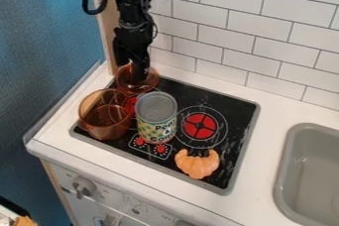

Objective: Moved the orange lid from left to right side of the stove

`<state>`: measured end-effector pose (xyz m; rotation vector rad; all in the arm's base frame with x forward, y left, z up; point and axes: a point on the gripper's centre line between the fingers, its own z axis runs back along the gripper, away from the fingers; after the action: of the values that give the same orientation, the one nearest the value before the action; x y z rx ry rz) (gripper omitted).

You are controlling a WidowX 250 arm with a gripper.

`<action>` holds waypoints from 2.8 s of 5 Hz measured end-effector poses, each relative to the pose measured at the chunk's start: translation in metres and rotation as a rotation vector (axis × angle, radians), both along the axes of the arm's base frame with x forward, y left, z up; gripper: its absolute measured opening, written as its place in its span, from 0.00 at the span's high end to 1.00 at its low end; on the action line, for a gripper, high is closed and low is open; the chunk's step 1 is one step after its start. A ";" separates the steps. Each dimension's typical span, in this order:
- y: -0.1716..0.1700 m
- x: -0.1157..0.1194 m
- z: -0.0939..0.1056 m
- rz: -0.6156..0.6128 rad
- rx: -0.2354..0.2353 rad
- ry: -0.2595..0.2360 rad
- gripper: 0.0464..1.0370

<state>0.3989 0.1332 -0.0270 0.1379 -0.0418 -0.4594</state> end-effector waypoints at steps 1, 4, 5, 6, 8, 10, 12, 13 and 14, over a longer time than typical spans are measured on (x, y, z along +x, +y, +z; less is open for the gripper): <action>0.000 0.004 -0.006 -0.012 -0.010 0.007 0.04; -0.005 0.011 -0.018 -0.034 -0.054 0.026 0.63; -0.007 0.010 -0.020 -0.044 -0.061 0.025 0.67; -0.009 0.008 -0.018 -0.050 -0.066 0.011 0.67; -0.030 0.007 0.010 -0.085 -0.094 -0.053 0.66; -0.119 0.005 0.039 -0.361 -0.211 -0.125 0.67; -0.201 0.007 0.037 -0.565 -0.242 -0.111 0.67; -0.210 0.008 0.015 -0.591 -0.211 -0.048 0.67; -0.210 0.011 0.005 -0.590 -0.177 -0.019 0.67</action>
<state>0.4103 -0.0770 -0.0224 -0.0489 -0.1434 -1.0398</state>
